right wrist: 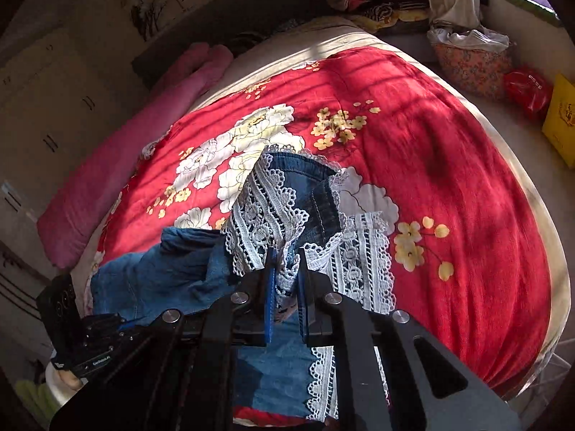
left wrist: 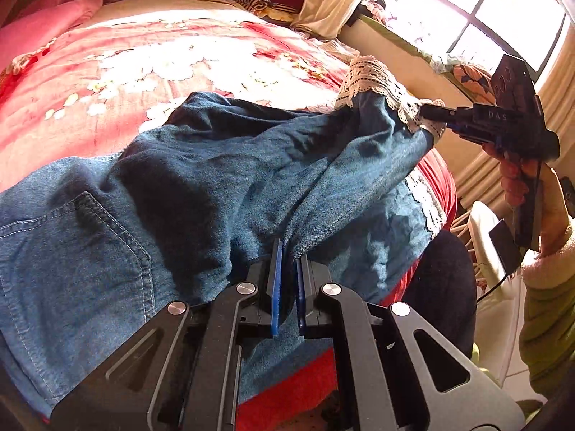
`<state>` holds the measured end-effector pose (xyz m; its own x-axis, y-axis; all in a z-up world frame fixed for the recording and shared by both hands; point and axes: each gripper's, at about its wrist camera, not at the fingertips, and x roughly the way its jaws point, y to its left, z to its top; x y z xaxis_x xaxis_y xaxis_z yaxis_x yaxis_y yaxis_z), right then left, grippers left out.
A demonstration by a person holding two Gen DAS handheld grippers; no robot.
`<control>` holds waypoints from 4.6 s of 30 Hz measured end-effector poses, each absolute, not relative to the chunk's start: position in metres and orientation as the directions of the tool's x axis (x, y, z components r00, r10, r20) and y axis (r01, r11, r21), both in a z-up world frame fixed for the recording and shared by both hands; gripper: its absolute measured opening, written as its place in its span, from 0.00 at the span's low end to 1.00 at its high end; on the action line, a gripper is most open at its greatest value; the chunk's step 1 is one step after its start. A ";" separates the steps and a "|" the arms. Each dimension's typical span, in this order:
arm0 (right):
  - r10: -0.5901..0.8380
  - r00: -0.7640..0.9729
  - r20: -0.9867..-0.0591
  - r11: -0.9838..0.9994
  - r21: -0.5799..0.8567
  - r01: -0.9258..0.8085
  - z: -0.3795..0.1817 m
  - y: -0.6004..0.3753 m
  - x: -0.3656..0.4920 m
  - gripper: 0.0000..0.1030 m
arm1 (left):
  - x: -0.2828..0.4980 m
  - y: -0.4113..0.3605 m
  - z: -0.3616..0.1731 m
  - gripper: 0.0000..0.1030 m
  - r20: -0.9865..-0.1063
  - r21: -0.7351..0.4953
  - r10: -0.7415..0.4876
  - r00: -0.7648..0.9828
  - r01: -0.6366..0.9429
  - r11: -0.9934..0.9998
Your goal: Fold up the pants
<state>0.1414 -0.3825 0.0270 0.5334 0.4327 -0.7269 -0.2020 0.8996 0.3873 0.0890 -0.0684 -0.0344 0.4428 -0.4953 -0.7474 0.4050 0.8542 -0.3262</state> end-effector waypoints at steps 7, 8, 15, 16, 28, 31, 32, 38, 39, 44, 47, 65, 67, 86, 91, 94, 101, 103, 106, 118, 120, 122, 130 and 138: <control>0.403 0.503 -0.765 0.911 0.385 -0.145 -0.015 -0.406 0.105 0.31 | 0.081 -0.088 -0.044 0.02 -0.777 -0.264 -0.461 0.428 0.443 0.856; 0.405 0.507 -0.761 0.910 0.388 -0.144 -0.016 -0.410 0.101 0.36 | 0.079 -0.089 -0.046 0.02 -0.782 -0.258 -0.457 0.425 0.447 0.857; 0.446 0.484 -0.753 0.892 0.418 -0.172 -0.025 -0.414 0.088 0.39 | 0.074 -0.096 -0.048 0.02 -0.795 -0.219 -0.430 0.428 0.460 0.861; 0.453 0.471 -0.757 0.890 0.419 -0.181 -0.028 -0.412 0.088 0.39 | 0.073 -0.097 -0.048 0.02 -0.797 -0.211 -0.425 0.428 0.462 0.862; 0.455 0.469 -0.757 0.891 0.379 -0.252 -0.027 -0.418 0.068 0.12 | 0.050 -0.103 -0.043 0.02 -0.804 -0.121 -0.399 0.440 0.537 0.835; 0.449 0.456 -0.769 0.893 0.380 -0.239 -0.036 -0.419 0.067 0.12 | 0.048 -0.106 -0.048 0.02 -0.812 -0.098 -0.389 0.435 0.555 0.826; 0.450 0.454 -0.769 0.893 0.384 -0.236 -0.038 -0.418 0.065 0.12 | 0.049 -0.106 -0.049 0.02 -0.815 -0.093 -0.384 0.434 0.556 0.826; 0.432 0.465 -0.773 0.901 0.361 -0.239 -0.039 -0.416 0.059 0.12 | 0.046 -0.106 -0.050 0.02 -0.818 -0.087 -0.379 0.433 0.558 0.825; 0.431 0.465 -0.774 0.902 0.358 -0.240 -0.039 -0.416 0.058 0.12 | 0.046 -0.105 -0.050 0.02 -0.817 -0.089 -0.381 0.433 0.558 0.825; 0.430 0.458 -0.778 0.903 0.376 -0.209 -0.048 -0.417 0.060 0.12 | 0.045 -0.107 -0.053 0.05 -0.819 -0.089 -0.378 0.433 0.554 0.828; 0.429 0.462 -0.776 0.903 0.387 -0.187 -0.044 -0.419 0.058 0.15 | 0.042 -0.110 -0.053 0.12 -0.819 -0.082 -0.377 0.432 0.562 0.823; 0.435 0.412 -0.801 0.887 0.300 -0.351 -0.035 -0.321 0.061 0.44 | 0.034 -0.068 -0.023 0.59 -0.743 -0.203 -0.457 0.489 0.485 0.850; 0.417 0.369 -0.831 0.893 0.299 -0.336 -0.056 -0.322 0.062 0.45 | 0.033 -0.038 -0.014 0.64 -0.726 -0.205 -0.411 0.551 0.396 0.895; 0.440 0.380 -0.814 0.886 0.323 -0.333 -0.061 -0.331 0.053 0.44 | 0.051 0.083 -0.048 0.52 -0.758 -0.162 -0.138 0.637 0.022 0.987; 0.468 0.447 -0.763 0.879 0.348 -0.327 -0.030 -0.337 0.043 0.46 | 0.036 0.076 -0.017 0.68 -0.712 -0.201 -0.199 0.673 0.076 0.977; 0.496 0.475 -0.727 0.863 0.356 -0.357 -0.007 -0.333 0.043 0.51 | 0.033 0.059 0.006 0.75 -0.671 -0.174 -0.222 0.708 0.141 0.975; 0.552 0.461 -0.695 0.815 0.333 -0.474 0.040 -0.278 0.093 0.59 | 0.064 -0.006 -0.004 0.76 -0.689 -0.189 -0.359 0.630 0.323 0.928; 0.553 0.444 -0.706 0.802 0.304 -0.515 0.049 -0.254 0.114 0.63 | 0.070 -0.020 -0.018 0.76 -0.719 -0.181 -0.363 0.593 0.345 0.921; 0.550 0.387 -0.740 0.779 0.289 -0.556 0.049 -0.218 0.151 0.63 | 0.071 -0.033 -0.046 0.76 -0.782 -0.184 -0.358 0.511 0.359 0.915; 0.476 0.065 -0.877 0.774 0.382 -0.506 -0.009 -0.132 0.267 0.62 | 0.060 -0.034 -0.065 0.76 -0.783 -0.149 -0.340 0.521 0.373 0.916; 0.476 -0.009 -0.879 0.765 0.419 -0.489 -0.025 -0.124 0.272 0.45 | 0.060 -0.033 -0.065 0.76 -0.781 -0.149 -0.342 0.522 0.376 0.915; 0.486 -0.036 -0.873 0.753 0.439 -0.489 -0.032 -0.116 0.272 0.16 | 0.061 -0.034 -0.065 0.77 -0.778 -0.154 -0.348 0.522 0.379 0.913; 0.517 0.134 -0.845 0.792 0.413 -0.451 -0.030 -0.124 0.287 0.02 | 0.062 -0.029 -0.066 0.77 -0.770 -0.185 -0.370 0.520 0.373 0.909; 0.652 0.269 -0.709 0.743 0.527 -0.413 0.019 -0.198 0.265 0.44 | 0.060 -0.035 -0.064 0.80 -0.770 -0.181 -0.367 0.522 0.373 0.910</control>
<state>0.2649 -0.1981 0.0194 0.2688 0.6521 -0.7089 -0.4127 0.7430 0.5269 0.0604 -0.0345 -0.0636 0.5224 -0.3668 -0.7698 0.3731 0.9101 -0.1805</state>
